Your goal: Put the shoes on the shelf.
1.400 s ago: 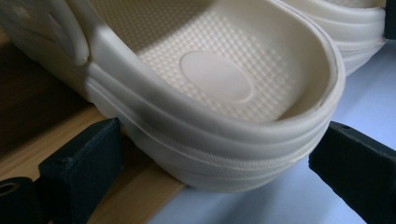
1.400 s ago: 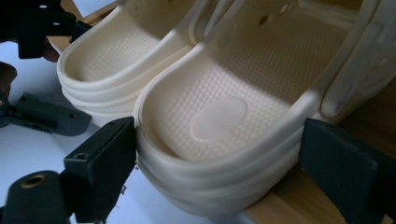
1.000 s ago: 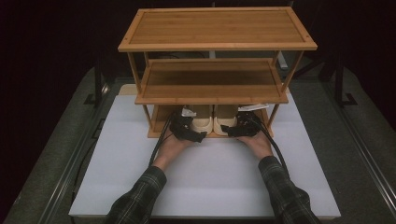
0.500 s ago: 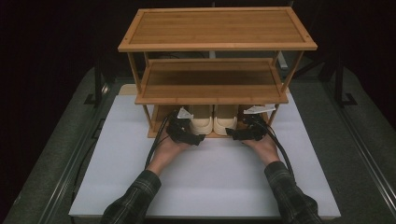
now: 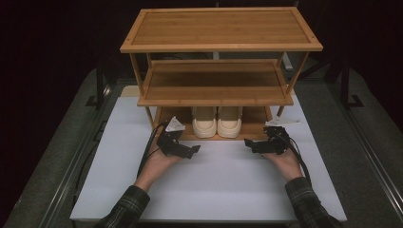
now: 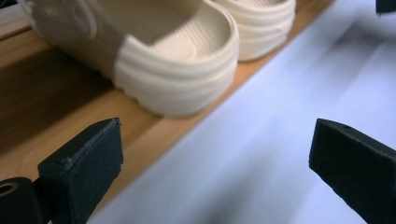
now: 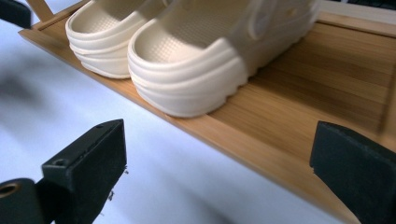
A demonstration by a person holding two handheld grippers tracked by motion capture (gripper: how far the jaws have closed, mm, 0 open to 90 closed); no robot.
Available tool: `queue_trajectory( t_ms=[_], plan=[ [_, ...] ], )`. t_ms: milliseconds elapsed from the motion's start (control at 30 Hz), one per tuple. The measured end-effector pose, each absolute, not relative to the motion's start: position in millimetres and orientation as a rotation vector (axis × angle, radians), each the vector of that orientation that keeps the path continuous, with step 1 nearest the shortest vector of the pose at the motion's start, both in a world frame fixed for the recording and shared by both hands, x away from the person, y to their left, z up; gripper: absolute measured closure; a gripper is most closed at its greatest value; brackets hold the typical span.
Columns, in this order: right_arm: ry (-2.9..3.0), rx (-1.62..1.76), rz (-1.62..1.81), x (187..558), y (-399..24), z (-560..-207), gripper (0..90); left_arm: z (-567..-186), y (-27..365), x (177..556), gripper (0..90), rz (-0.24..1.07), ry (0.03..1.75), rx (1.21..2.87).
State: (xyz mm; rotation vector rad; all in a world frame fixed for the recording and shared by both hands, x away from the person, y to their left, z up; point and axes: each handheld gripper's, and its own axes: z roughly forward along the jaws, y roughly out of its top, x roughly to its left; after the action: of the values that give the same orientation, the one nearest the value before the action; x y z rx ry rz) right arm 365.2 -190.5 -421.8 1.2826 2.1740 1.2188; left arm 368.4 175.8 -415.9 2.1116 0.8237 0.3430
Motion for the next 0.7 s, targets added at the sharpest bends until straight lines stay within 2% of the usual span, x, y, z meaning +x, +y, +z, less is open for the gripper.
queue_trajectory(
  t_ms=[300, 700],
  plan=[
    [2.133, 1.281, 1.193, 329, -221, -420, 3.3, -417, 208, 332, 2.6, 0.392, 0.811, 2.153],
    [2.18, 1.321, 1.075, 281, -257, -434, 3.3, -421, 273, 283, 1.5, 0.446, 0.887, 2.205]
  ],
)
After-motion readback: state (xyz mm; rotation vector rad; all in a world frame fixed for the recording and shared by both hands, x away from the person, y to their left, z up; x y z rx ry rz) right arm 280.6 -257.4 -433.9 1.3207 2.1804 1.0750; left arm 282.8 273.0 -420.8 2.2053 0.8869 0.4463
